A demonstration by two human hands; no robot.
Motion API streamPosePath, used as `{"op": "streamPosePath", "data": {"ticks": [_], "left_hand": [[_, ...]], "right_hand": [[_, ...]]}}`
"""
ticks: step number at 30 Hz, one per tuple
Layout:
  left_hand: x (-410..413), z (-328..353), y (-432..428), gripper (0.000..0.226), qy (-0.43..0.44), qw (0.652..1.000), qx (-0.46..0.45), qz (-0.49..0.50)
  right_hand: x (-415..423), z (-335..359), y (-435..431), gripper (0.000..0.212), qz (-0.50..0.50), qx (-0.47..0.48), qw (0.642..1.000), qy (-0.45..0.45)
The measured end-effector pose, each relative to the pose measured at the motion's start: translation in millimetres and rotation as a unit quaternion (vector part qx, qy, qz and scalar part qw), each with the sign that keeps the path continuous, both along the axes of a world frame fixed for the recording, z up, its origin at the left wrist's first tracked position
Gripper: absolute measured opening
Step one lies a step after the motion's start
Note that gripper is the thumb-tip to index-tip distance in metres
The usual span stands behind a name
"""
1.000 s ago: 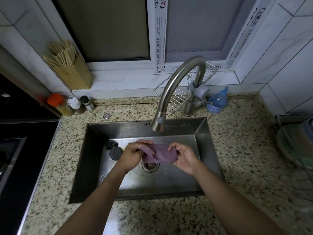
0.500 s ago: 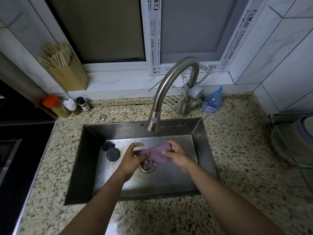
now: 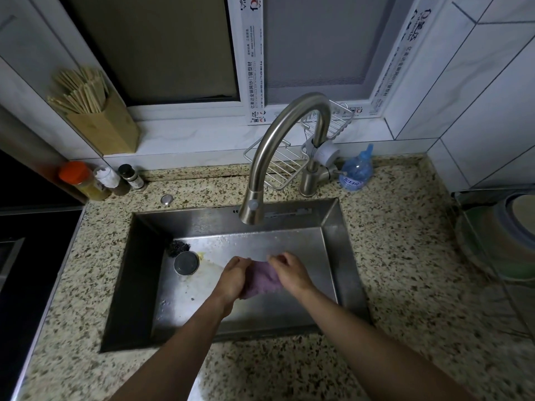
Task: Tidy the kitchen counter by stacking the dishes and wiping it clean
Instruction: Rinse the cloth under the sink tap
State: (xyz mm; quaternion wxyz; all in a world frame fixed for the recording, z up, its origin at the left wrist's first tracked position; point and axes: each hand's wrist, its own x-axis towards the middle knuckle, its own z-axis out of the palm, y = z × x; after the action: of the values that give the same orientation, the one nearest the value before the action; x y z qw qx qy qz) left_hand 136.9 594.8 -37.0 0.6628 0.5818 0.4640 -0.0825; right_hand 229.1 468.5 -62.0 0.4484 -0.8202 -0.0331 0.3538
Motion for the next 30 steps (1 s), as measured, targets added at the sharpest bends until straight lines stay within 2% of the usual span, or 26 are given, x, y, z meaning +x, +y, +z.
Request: {"op": "streamPosePath", "data": {"ticks": [2,5,10,17,22,27,30], "left_hand": [[4.2,-3.1,-8.3,0.033,0.019,0.996,0.084,-0.017],[8.4,-8.2,-18.5,0.049,0.041,0.976,0.209,-0.047],[13.0,-11.3,-19.8,0.063,0.028,0.961,0.263,-0.074],[22.9,-5.9,-24.1,0.062,0.004,0.97,0.232,-0.076],[16.1,-6.6,-16.6,0.057,-0.012,0.986,0.153,-0.062],[-4.7,-1.9,-17.9,0.035,-0.054,0.996,0.044,-0.057],[-15.8,-7.8,-23.1,0.023,-0.072,0.996,0.014,-0.049]], "right_hand": [[-6.3,-1.0,4.5,0.038,0.006,-0.012,1.0,-0.013],[-15.1,1.2,9.6,0.029,-0.011,-0.012,1.0,-0.026],[-19.5,-1.2,12.0,0.042,-0.049,0.007,0.998,-0.028],[-10.1,0.1,11.7,0.039,-0.043,0.012,0.999,-0.031],[0.0,3.7,-5.7,0.028,-0.038,0.068,0.997,-0.021],[10.8,-1.8,-48.4,0.019,-0.035,0.126,0.991,0.035],[11.8,-5.1,-75.1,0.016,-0.032,0.149,0.986,0.062]]}}
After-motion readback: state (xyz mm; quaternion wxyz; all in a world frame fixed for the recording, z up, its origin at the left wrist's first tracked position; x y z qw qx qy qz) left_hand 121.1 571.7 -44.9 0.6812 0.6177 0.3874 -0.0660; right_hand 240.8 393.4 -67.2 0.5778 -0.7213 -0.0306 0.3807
